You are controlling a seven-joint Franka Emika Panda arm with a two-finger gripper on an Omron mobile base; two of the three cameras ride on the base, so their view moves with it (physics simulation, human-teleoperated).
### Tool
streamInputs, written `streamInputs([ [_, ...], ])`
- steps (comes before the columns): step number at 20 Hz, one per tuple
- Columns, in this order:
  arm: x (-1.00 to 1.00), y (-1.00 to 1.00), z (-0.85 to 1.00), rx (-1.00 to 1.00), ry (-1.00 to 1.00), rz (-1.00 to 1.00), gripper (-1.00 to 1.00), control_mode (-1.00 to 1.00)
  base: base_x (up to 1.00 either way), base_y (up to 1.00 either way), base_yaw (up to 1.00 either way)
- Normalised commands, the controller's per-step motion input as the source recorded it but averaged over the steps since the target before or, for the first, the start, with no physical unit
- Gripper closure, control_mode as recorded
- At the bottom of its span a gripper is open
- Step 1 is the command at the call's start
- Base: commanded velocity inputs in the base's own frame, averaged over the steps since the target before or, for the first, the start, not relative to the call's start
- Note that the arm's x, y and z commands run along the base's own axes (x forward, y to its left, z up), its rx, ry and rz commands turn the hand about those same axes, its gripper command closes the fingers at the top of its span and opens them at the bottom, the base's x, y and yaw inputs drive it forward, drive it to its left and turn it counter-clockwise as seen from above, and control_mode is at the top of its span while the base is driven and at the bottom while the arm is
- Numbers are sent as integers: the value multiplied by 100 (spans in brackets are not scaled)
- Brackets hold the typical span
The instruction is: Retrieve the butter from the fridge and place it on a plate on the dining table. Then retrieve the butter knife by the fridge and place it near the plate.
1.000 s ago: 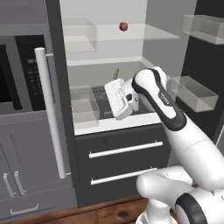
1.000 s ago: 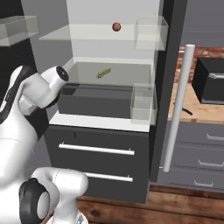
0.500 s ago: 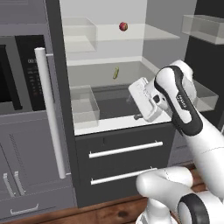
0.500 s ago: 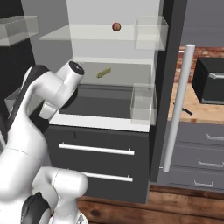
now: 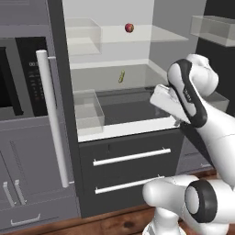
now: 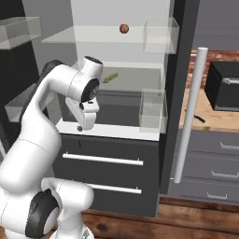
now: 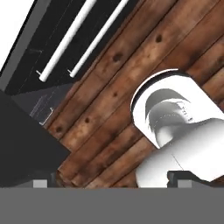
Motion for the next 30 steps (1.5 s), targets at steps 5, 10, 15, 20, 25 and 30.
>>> streamInputs([
  [5, -40, -37, -43, -36, -16, 77, -100, -100, 0, 0, 0],
  [10, -36, 7, -7, -14, -14, 69, -100, -100, 0, 0, 0],
  [15, -11, 0, 0, 3, -6, 9, -100, -100, 0, 0, 0],
  [20, 4, 37, -17, 0, -7, 0, -100, -100, 0, 0, 0],
  [25, -3, 27, -16, 0, -3, -6, -100, -100, 0, 0, 0],
  [30, -13, 0, -13, 0, -4, 0, -100, -100, 0, 0, 0],
])
